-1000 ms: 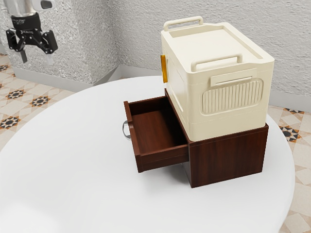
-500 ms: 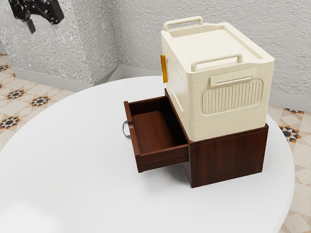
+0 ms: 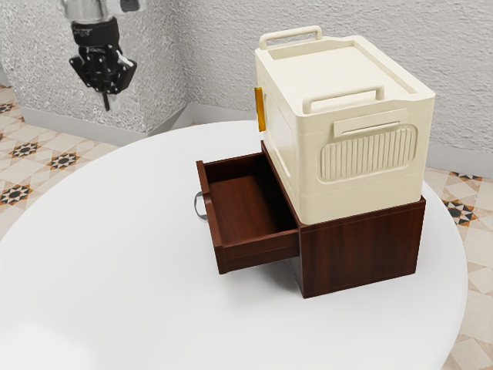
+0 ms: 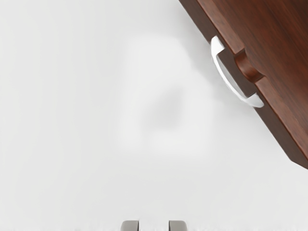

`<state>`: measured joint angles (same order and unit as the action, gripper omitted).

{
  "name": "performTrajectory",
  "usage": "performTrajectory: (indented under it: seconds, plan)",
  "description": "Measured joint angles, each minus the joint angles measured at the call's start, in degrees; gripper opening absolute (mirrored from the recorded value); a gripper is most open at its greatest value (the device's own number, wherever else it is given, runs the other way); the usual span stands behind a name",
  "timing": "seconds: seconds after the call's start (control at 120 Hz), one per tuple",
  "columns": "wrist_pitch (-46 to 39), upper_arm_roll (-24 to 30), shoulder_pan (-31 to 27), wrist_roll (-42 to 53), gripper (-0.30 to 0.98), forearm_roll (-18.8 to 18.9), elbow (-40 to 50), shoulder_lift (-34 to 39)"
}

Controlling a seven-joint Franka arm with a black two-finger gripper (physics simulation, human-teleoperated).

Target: Push the drawer handle with one arm to close the drawer

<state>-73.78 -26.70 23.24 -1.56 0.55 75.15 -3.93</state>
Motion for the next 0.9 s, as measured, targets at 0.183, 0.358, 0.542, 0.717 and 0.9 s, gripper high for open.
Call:
performTrajectory:
  seconds: [0.183, 0.358, 0.542, 0.717, 0.9]
  plan:
    - [-3.1, 7.8, -2.2, -0.4, -0.07, 4.0, 10.7, 3.4]
    - [-9.6, 8.9, 0.2, -0.7, -0.09, 5.2, 20.1, 4.9]
    - [-17.8, 8.4, 0.9, -0.7, -0.10, 5.4, 29.8, 6.9]
    - [-24.6, 8.3, -3.8, 0.5, -0.10, 5.5, 36.7, 9.1]
    - [-31.3, 8.2, -2.0, 3.1, -0.10, 5.7, 40.5, 8.9]
